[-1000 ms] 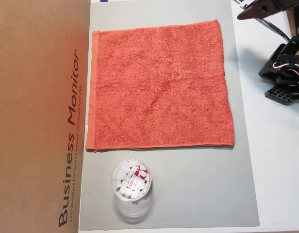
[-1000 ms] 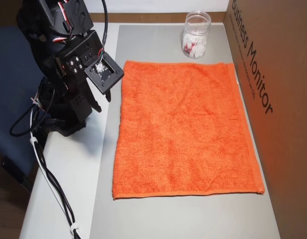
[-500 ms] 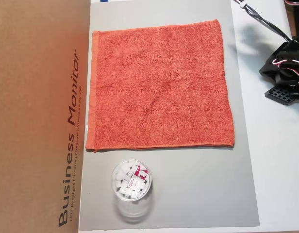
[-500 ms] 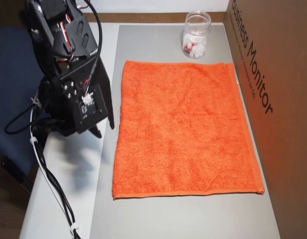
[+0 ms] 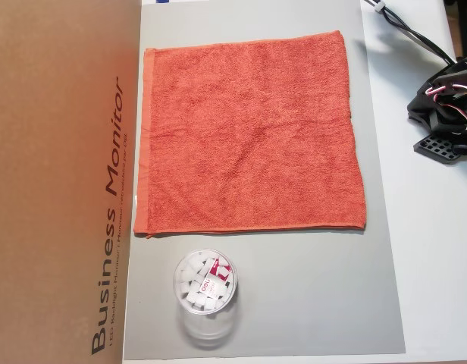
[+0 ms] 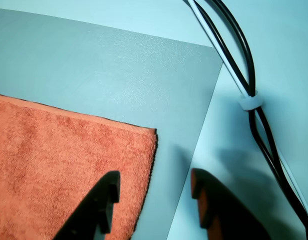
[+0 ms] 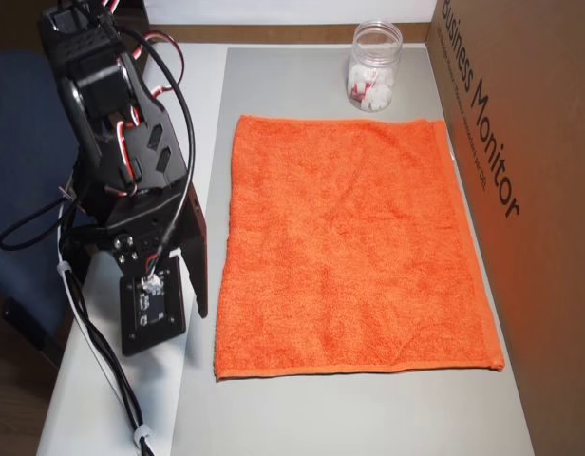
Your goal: Fold the blanket.
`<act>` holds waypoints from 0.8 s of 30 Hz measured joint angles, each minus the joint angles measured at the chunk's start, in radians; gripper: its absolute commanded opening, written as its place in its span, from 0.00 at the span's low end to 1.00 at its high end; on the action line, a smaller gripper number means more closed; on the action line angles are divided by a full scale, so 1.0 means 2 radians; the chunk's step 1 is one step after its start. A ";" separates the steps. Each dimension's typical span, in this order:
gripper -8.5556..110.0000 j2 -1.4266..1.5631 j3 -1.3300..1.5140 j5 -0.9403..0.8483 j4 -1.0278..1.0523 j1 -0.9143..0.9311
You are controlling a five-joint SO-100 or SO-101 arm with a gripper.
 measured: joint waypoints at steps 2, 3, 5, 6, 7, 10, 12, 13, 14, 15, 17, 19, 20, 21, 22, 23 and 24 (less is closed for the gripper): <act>0.20 -0.017 0.000 0.000 -0.012 0.005; 0.20 -0.026 0.000 0.000 -0.019 0.008; 0.20 -0.041 0.000 0.000 -0.029 0.010; 0.20 -0.049 0.000 0.000 -0.033 0.010; 0.20 -0.057 0.000 0.000 -0.034 0.010; 0.20 -0.080 0.000 0.000 -0.037 0.007; 0.20 -0.095 0.000 0.000 -0.037 0.007; 0.20 -0.102 0.000 0.000 -0.039 0.007; 0.20 -0.110 0.001 0.000 -0.043 0.005; 0.20 -0.118 0.001 0.000 -0.048 0.004; 0.20 -0.137 0.010 0.000 -0.062 -0.002; 0.20 -0.153 0.022 0.000 -0.084 -0.002; 0.20 -0.160 0.028 0.000 -0.098 -0.002; 0.20 -0.166 0.035 0.000 -0.113 -0.002; 0.20 -0.169 0.044 0.000 -0.126 -0.001; 0.20 -0.173 0.048 0.000 -0.138 -0.001; 0.20 -0.175 0.054 0.000 -0.148 -0.002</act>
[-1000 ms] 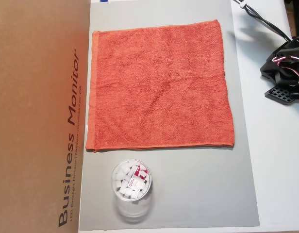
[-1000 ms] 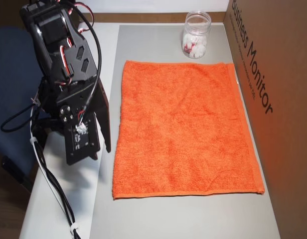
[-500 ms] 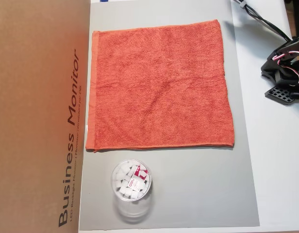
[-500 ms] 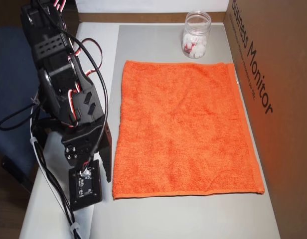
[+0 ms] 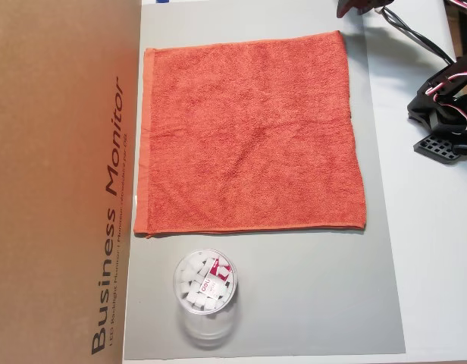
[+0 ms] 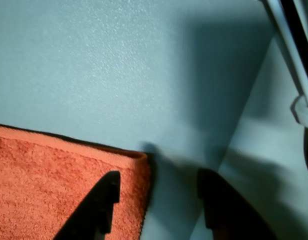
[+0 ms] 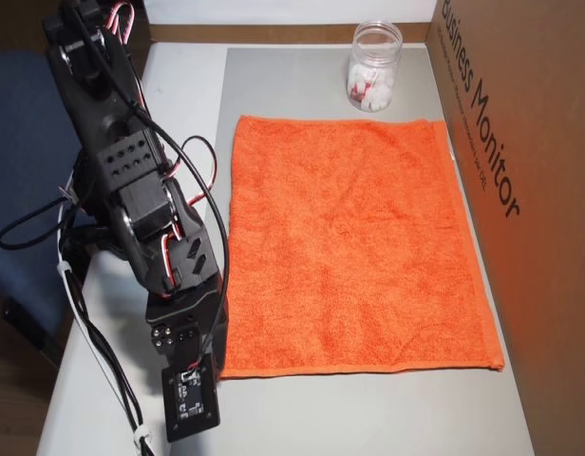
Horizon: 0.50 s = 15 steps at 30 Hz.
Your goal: Fold the blanket.
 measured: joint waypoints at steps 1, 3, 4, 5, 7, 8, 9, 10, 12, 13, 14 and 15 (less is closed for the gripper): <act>0.20 -0.002 0.006 0.000 -0.007 -0.001; 0.20 -0.005 0.015 0.000 -0.013 -0.002; 0.20 -0.005 0.018 0.000 -0.013 -0.005; 0.20 -0.005 0.023 0.000 -0.013 -0.010; 0.20 -0.006 0.029 0.000 -0.013 -0.021; 0.20 -0.006 0.031 0.000 -0.013 -0.026; 0.20 -0.006 0.031 0.000 -0.013 -0.030; 0.20 -0.006 0.033 0.000 -0.013 -0.031; 0.20 -0.006 0.036 0.000 -0.013 -0.034; 0.20 -0.006 0.038 0.000 -0.013 -0.037; 0.20 -0.006 0.038 0.000 -0.013 -0.041; 0.20 -0.006 0.041 0.000 -0.014 -0.045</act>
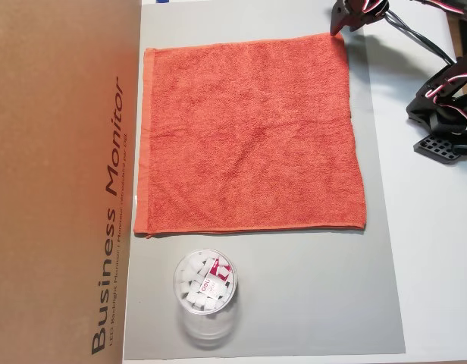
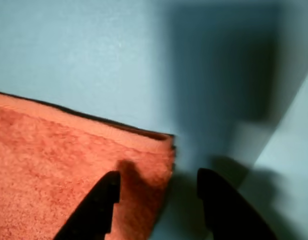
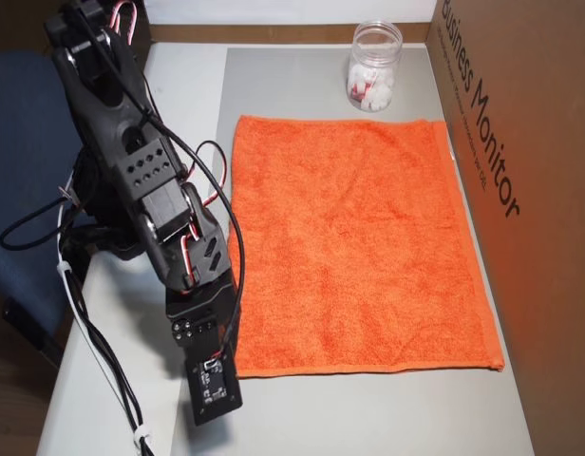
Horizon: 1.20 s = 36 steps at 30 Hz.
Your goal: Fold the blanket.
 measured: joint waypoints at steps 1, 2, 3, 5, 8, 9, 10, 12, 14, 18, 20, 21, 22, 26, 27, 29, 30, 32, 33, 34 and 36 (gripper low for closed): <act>0.20 0.000 0.002 0.000 0.000 -0.002; 0.20 0.000 0.003 0.000 0.000 -0.003; 0.20 0.000 0.005 0.000 0.000 -0.002; 0.20 -0.004 0.008 0.000 -0.002 0.001; 0.20 -0.022 0.008 0.000 -0.003 -0.004; 0.20 -0.031 0.008 0.000 -0.003 -0.004; 0.20 -0.038 0.008 0.000 -0.003 -0.002; 0.20 -0.047 0.006 0.000 -0.010 -0.001; 0.20 -0.051 0.005 0.001 -0.021 -0.001; 0.20 -0.058 0.005 0.001 -0.045 0.004; 0.20 -0.059 0.005 0.001 -0.058 0.004; 0.20 -0.059 0.005 0.001 -0.060 0.002; 0.20 -0.060 0.005 0.001 -0.061 0.002; 0.17 -0.060 0.005 0.001 -0.061 0.001; 0.16 -0.060 0.005 0.001 -0.061 0.001; 0.13 -0.063 0.004 -0.001 -0.061 0.002; 0.12 -0.064 0.004 -0.002 -0.064 0.001; 0.11 -0.067 0.004 -0.002 -0.065 0.001; 0.11 -0.067 0.004 -0.002 -0.066 0.001; 0.11 -0.067 0.004 -0.002 -0.067 0.001; 0.10 -0.067 0.004 -0.002 -0.067 0.001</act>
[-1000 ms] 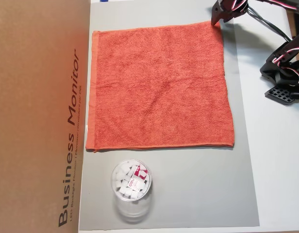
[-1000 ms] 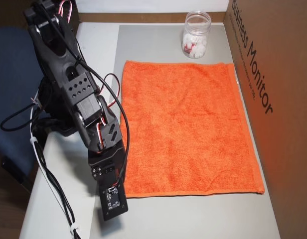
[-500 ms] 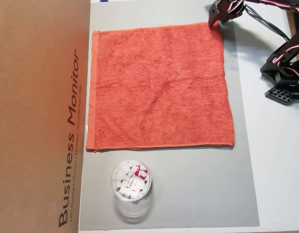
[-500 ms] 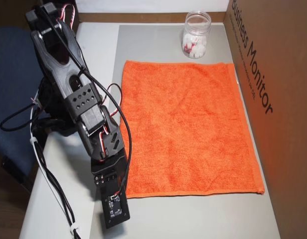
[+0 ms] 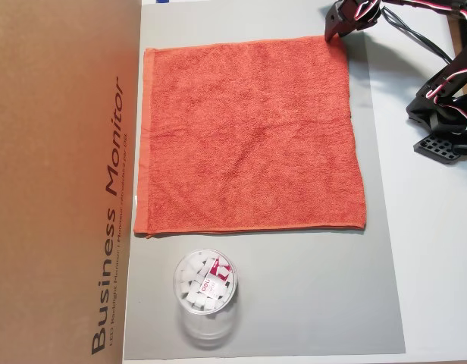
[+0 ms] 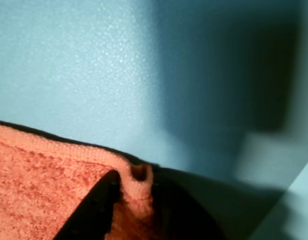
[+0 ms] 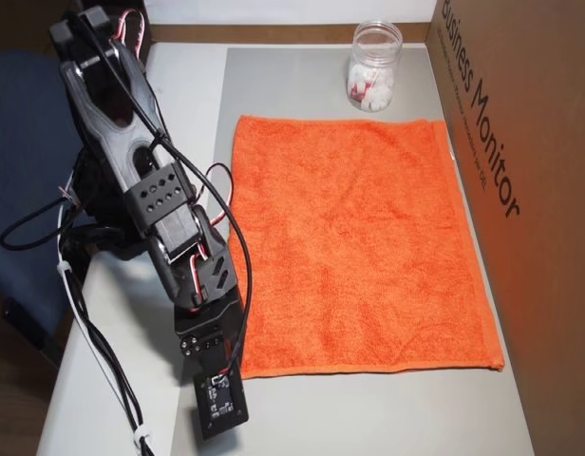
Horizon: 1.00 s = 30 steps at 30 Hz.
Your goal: Fold the blanket.
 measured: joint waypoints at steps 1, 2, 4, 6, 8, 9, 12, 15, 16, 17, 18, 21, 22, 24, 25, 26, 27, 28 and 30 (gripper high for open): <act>0.09 0.000 0.000 0.000 -0.001 0.000; 0.08 0.000 0.000 0.000 -0.001 0.000; 0.07 0.000 0.000 0.000 -0.001 0.000; 0.07 0.000 0.000 0.000 -0.001 0.000; 0.07 0.000 0.000 0.000 -0.001 0.000; 0.07 0.000 0.000 0.000 -0.001 0.000; 0.07 0.001 0.000 0.000 -0.001 0.000; 0.07 0.005 0.006 -0.038 -0.002 0.001; 0.07 0.005 0.006 -0.051 -0.002 0.003; 0.07 0.006 0.007 -0.063 -0.002 0.005; 0.07 0.006 0.007 -0.074 -0.002 0.007; 0.07 0.015 0.008 -0.097 -0.002 0.017; 0.07 0.018 0.009 -0.104 0.003 0.019; 0.07 0.027 0.010 -0.117 0.005 0.025; 0.07 0.031 0.010 -0.123 0.005 0.026; 0.07 0.038 0.010 -0.133 0.005 0.028; 0.07 0.043 0.010 -0.140 0.005 0.028; 0.07 0.049 0.010 -0.147 0.005 0.028; 0.07 0.060 0.011 -0.160 0.005 0.028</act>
